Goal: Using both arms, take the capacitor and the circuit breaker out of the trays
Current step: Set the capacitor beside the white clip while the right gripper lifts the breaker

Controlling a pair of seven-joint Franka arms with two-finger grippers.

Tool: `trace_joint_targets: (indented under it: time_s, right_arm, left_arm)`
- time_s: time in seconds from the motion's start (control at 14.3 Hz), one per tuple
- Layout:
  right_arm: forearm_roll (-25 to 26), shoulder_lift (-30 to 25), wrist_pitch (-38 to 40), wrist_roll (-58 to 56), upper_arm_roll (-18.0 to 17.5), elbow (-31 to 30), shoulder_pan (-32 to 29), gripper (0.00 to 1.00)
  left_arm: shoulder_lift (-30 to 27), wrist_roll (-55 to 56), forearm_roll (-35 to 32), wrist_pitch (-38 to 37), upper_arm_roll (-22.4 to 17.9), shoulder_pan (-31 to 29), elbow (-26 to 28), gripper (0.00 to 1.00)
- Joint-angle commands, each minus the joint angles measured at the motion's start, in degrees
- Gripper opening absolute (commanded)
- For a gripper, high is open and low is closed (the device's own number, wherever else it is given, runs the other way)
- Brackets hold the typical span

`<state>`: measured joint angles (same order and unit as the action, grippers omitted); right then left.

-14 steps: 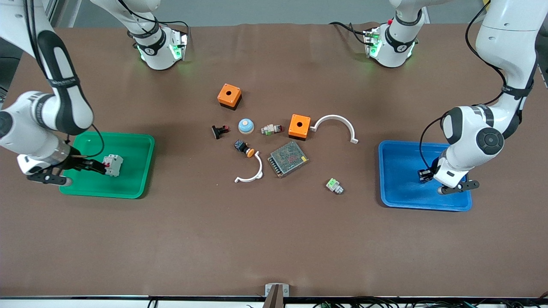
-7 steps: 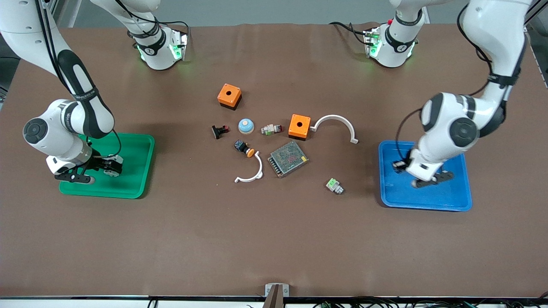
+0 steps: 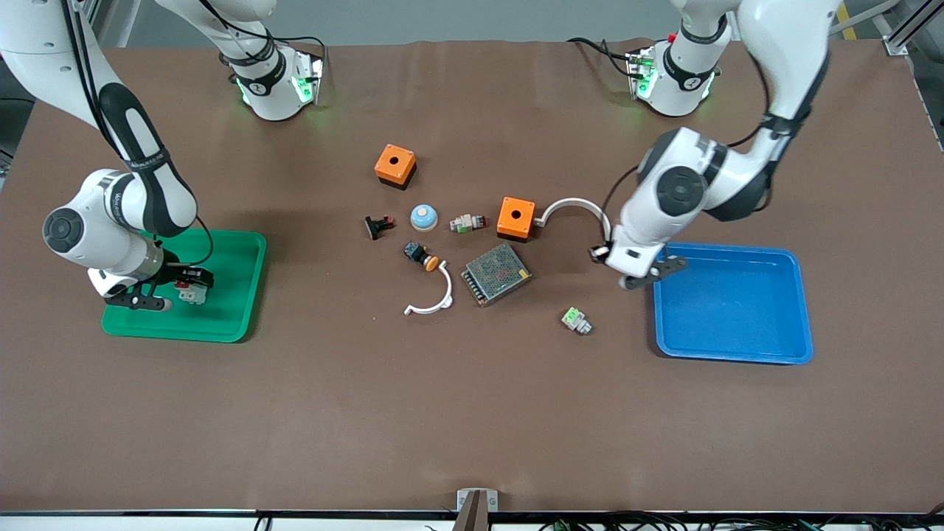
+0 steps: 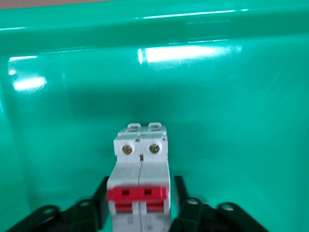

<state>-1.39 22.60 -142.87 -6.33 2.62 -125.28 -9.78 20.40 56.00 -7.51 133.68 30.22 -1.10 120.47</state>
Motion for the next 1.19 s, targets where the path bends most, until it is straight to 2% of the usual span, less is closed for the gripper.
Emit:
trace_joint_targets:
  time_s: [0.0,0.07,0.14,0.28,0.42,0.49,0.56,0.63,0.7,0.77,0.98,1.12]
  right_arm:
    - [-1.1,-3.1,4.4,-1.1,-0.5,1.5,-0.2,0.08]
    - [-1.1,-3.1,7.5,-1.1,-0.5,4.1,-0.2,0.02]
    - [-1.1,-3.3,10.4,-1.0,-0.5,6.4,0.0,0.01]
    - [-1.2,-4.6,16.5,-0.3,-0.5,10.3,1.9,0.00]
    - [-2.2,-6.8,19.9,1.0,-0.5,11.2,5.4,0.00]
    - [-2.9,-7.8,20.2,1.1,-0.5,10.8,8.1,0.00]
    - [-4.7,-8.2,20.6,2.8,-0.5,10.5,10.1,0.01]
    - [-6.7,-8.2,20.9,5.7,-0.5,10.5,12.0,0.01]
    - [-7.0,-8.1,20.5,8.9,-0.4,10.4,15.5,0.01]
    - [-7.1,-7.8,20.3,12.6,-0.4,10.5,18.6,0.01]
    - [-7.1,-7.1,15.8,25.4,-0.4,10.6,28.5,0.00]
    - [-7.1,-4.8,13.1,27.9,-0.3,11.0,33.9,0.00]
  left_arm:
    - [3.4,6.6,-1.5,3.8,-0.2,3.3,-0.1,0.00]
    - [4.4,8.4,-2.3,4.2,-0.3,4.5,-0.1,0.00]
    - [5.3,10.2,-4.2,4.7,-0.3,4.8,-0.1,0.00]
    - [7.1,13.3,-7.7,5.9,-0.3,4.8,-0.1,0.00]
    - [8.9,15.2,-9.5,7.6,-0.3,4.6,-0.1,0.03]
    - [9.3,15.2,-9.5,8.0,-0.3,4.4,-0.1,0.10]
    - [9.6,15.2,-9.6,8.0,-0.3,4.3,-0.4,0.30]
    - [9.7,15.2,-9.6,8.0,-0.3,4.1,-0.5,0.65]
    - [9.2,15.1,-9.6,8.0,-0.4,4.1,-0.7,0.92]
    - [8.0,15.2,-9.6,7.8,-0.4,3.7,-1.1,1.00]
    - [2.7,13.7,-9.7,4.1,-0.3,2.2,-4.6,1.00]
    - [2.6,8.5,-9.7,-5.0,-0.3,2.1,-12.9,1.00]
